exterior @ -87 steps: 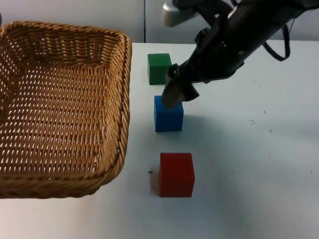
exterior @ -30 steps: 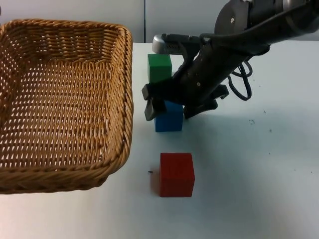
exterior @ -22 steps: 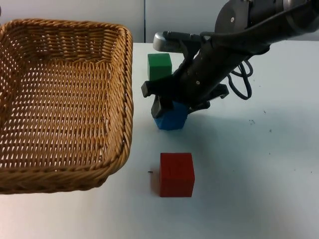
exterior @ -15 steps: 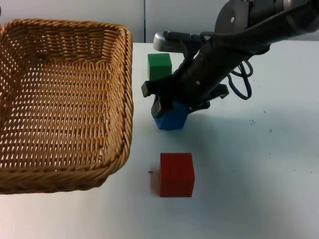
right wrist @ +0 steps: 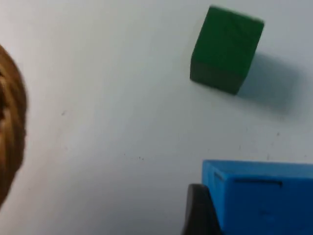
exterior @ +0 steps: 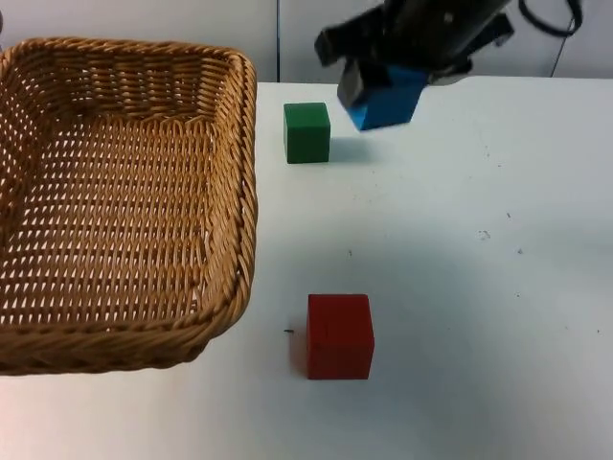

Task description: Pick up the basket with the left hand and place the blue cube into the basket with the right hand.

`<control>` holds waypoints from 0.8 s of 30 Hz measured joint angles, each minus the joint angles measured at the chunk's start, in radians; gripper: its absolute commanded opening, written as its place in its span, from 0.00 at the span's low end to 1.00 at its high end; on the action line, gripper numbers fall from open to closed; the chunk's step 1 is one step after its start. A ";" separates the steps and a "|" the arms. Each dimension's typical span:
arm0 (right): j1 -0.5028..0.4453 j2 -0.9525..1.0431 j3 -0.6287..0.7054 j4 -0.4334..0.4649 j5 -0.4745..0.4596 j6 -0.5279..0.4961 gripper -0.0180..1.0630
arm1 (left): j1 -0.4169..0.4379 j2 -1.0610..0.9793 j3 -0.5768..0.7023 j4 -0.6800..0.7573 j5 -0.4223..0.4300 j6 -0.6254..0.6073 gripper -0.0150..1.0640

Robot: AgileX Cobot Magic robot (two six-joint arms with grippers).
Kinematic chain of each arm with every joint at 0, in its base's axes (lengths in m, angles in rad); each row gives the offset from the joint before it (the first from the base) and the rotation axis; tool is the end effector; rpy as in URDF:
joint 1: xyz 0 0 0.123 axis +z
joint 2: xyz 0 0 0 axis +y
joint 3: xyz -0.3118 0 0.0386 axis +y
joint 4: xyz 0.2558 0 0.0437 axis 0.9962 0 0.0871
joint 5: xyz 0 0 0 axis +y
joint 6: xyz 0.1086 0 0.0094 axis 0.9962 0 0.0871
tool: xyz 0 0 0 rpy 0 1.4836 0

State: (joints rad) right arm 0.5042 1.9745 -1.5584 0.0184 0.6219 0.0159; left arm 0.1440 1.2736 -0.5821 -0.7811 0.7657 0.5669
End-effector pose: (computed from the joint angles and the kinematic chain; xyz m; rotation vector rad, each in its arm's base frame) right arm 0.4135 0.2295 0.2424 -0.5991 2.4651 0.2280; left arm 0.2101 -0.0233 0.2142 -0.1351 2.6768 -0.6743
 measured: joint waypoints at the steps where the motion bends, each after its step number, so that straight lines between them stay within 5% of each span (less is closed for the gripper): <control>1: 0.005 -0.036 0.000 -0.002 0.004 -0.016 0.01 | 0.000 0.000 0.000 0.000 0.000 0.000 0.01; 10: 0.124 -0.182 0.000 -0.008 0.012 -0.091 0.01 | 0.000 0.000 0.000 0.000 0.000 0.000 0.01; 24: 0.360 -0.141 -0.015 -0.012 -0.066 -0.098 0.01 | 0.000 0.000 0.000 -0.009 0.000 -0.002 0.01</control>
State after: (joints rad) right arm 0.8641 1.8334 -1.5735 0.0061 0.5554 -0.0824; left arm 0.1440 1.2736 -0.5821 -0.7899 0.7657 0.5652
